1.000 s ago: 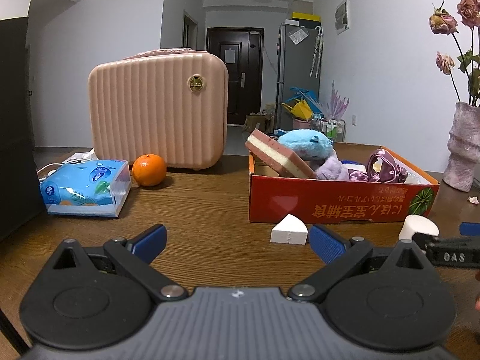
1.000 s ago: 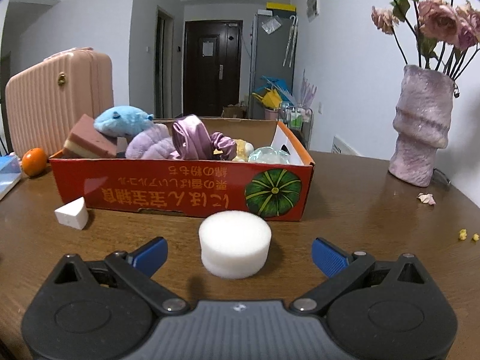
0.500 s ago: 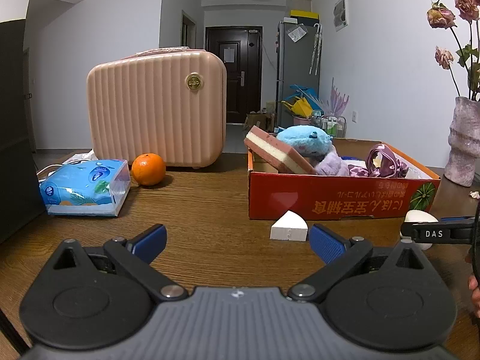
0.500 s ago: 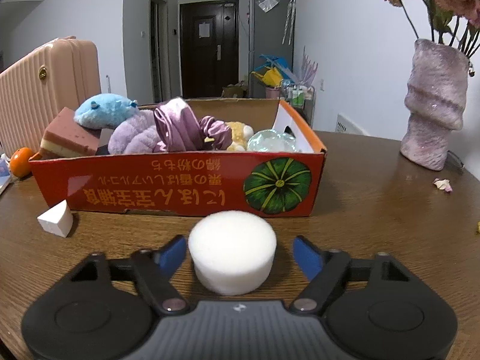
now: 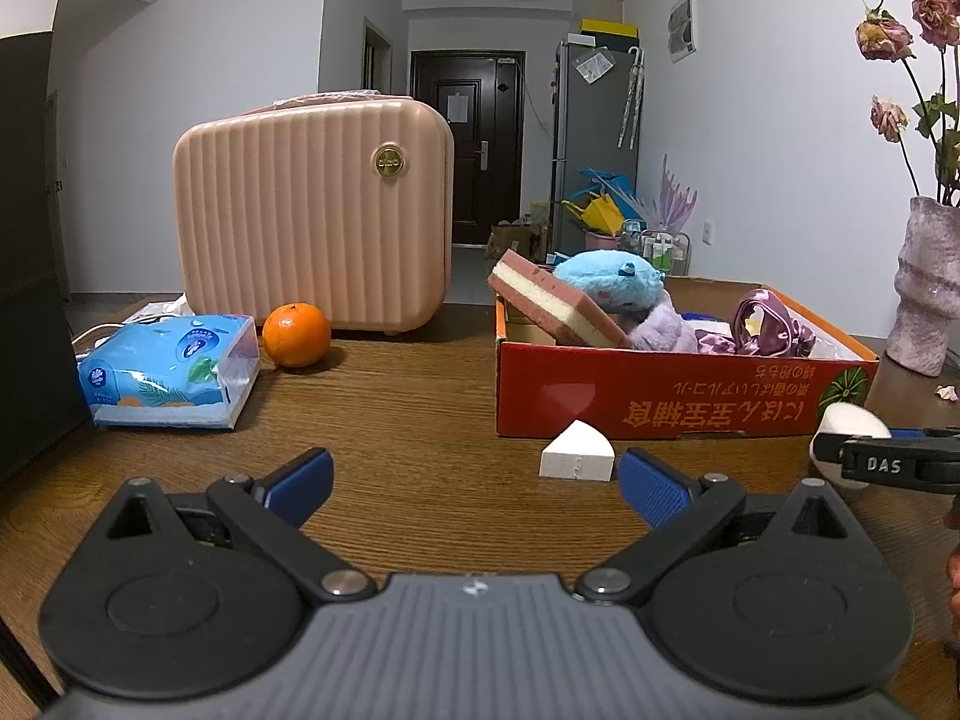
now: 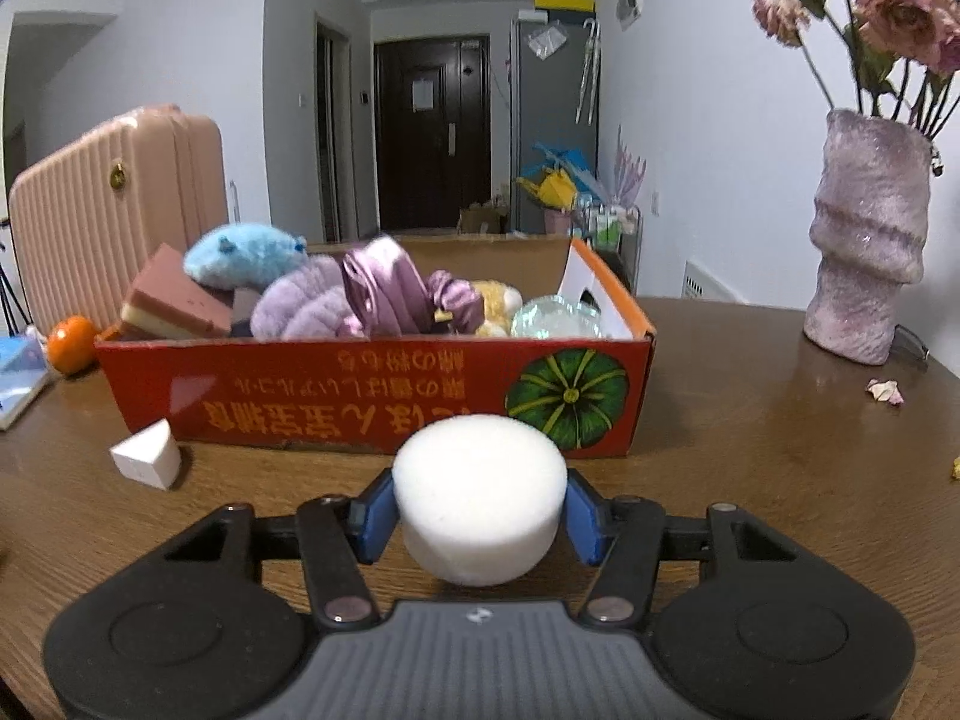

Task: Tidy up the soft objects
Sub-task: 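Lift the white foam cylinder with the right tool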

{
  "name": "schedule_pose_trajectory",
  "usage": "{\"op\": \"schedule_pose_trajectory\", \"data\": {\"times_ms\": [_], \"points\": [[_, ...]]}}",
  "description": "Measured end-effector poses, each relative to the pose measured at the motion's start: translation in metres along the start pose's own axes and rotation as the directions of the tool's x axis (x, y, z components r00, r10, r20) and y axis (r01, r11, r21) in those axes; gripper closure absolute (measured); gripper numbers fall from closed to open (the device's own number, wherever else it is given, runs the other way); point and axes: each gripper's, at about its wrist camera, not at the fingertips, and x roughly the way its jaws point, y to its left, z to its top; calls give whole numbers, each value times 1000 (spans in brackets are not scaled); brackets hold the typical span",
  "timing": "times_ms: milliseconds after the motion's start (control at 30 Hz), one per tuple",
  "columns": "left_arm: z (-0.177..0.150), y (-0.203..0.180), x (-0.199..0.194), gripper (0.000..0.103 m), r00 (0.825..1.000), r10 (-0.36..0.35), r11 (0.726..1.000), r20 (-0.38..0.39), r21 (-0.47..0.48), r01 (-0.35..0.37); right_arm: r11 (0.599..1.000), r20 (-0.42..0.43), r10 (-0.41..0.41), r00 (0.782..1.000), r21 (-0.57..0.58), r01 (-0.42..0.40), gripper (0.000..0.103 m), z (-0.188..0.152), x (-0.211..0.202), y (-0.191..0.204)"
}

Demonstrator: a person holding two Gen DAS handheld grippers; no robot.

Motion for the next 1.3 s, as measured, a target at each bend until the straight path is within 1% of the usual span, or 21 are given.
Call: {"op": "schedule_pose_trajectory", "data": {"times_ms": [200,367,733,933,1033,1167,1300], "points": [[0,1,0,0,1000,-2,1000,-5,-7,2,1000,69,23,997,17,-24,47,-2,-23,-2],[0,1,0,0,1000,-2,1000,-6,-7,2,999,109,30,994,14,-32,47,-6,-41,-5],[-1,1,0,0,1000,-1,1000,-9,-2,1,999,120,14,993,30,-17,47,-11,-48,-10],[1,-1,4,0,999,-17,1000,-33,8,17,999,127,5,992,38,-10,47,-11,-48,-12],[4,-3,10,0,999,-16,1000,-43,23,17,999,131,-3,991,40,-2,47,-11,-47,-12],[8,-6,22,0,997,-32,999,-67,32,34,999,135,-14,991,45,8,47,-12,-47,-14],[11,-13,36,0,997,-34,998,-74,51,38,999,137,-21,990,52,14,47,-12,-46,-15]]}}
